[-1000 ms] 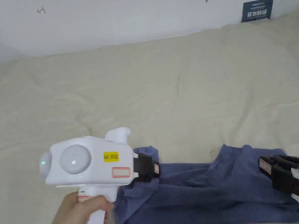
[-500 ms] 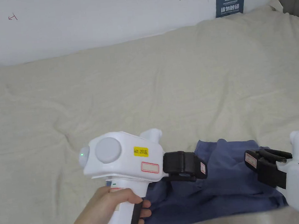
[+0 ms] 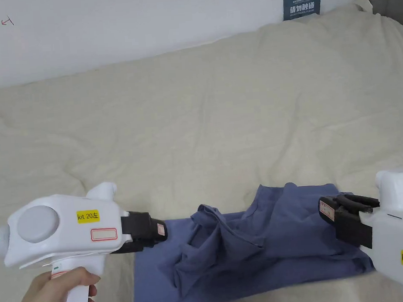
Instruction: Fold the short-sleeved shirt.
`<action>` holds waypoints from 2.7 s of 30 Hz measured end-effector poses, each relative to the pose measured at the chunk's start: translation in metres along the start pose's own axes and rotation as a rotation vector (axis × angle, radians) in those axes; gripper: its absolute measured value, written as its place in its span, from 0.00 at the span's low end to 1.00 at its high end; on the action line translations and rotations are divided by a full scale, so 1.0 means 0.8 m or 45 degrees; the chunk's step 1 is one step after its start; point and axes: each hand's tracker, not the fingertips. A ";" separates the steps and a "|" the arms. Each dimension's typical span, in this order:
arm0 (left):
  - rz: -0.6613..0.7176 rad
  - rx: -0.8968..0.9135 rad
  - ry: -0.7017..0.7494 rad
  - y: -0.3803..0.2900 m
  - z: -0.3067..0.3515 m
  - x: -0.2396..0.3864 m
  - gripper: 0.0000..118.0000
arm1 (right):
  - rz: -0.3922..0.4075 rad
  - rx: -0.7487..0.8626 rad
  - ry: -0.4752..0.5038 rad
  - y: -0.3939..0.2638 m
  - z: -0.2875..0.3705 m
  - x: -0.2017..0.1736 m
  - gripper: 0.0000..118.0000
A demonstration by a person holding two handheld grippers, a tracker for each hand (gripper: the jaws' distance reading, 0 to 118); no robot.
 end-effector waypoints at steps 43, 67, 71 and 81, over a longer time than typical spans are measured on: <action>0.340 0.032 -0.443 -0.059 0.005 -0.104 1.00 | 0.066 -0.063 -0.005 -0.004 -0.011 -0.031 0.00; 0.306 -0.110 -0.383 -0.023 -0.009 -0.124 0.14 | 0.128 -0.057 0.013 0.006 -0.009 -0.049 0.00; 0.316 -0.056 -0.254 -0.028 0.040 -0.160 0.14 | 0.113 -0.040 -0.016 0.002 -0.006 -0.043 0.00; 0.316 0.037 -0.060 -0.033 0.124 -0.157 0.14 | 0.166 0.114 -0.053 -0.002 0.008 -0.052 0.00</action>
